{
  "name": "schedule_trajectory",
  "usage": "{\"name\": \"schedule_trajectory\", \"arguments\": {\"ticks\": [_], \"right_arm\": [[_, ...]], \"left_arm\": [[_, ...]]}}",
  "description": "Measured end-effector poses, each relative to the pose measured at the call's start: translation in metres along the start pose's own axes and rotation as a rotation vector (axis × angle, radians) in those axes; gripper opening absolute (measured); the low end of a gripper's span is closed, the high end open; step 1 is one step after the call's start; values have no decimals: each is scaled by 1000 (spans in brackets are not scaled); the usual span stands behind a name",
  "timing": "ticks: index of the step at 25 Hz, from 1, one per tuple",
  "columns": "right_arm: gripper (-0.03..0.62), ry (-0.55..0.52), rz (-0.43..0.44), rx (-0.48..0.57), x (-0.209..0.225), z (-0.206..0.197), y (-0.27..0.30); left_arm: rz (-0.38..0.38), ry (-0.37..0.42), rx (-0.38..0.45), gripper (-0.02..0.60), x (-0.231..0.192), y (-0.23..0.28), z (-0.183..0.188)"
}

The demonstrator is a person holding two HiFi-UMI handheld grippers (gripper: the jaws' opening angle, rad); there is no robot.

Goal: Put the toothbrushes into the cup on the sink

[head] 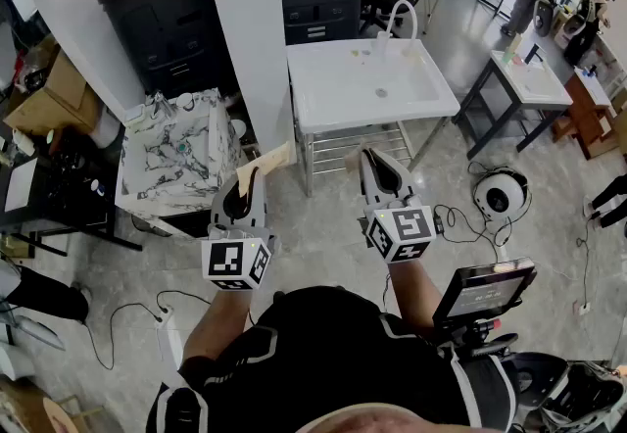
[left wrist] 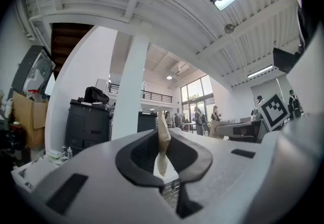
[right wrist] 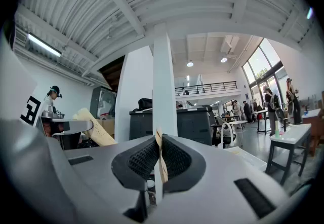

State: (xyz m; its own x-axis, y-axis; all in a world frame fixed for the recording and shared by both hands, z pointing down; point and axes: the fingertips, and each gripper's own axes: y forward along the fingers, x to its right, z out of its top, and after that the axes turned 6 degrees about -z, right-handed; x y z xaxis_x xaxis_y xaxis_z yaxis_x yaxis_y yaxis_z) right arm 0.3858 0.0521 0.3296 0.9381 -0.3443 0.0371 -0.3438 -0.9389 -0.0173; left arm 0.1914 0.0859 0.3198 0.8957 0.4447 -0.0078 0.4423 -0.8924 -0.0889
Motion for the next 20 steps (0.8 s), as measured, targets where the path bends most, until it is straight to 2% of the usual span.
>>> {"name": "schedule_trajectory", "arguments": {"ticks": [20], "right_arm": [[31, 9, -6, 17, -9, 6, -5]], "left_arm": [[-15, -28, -4, 32, 1, -5, 0]]}}
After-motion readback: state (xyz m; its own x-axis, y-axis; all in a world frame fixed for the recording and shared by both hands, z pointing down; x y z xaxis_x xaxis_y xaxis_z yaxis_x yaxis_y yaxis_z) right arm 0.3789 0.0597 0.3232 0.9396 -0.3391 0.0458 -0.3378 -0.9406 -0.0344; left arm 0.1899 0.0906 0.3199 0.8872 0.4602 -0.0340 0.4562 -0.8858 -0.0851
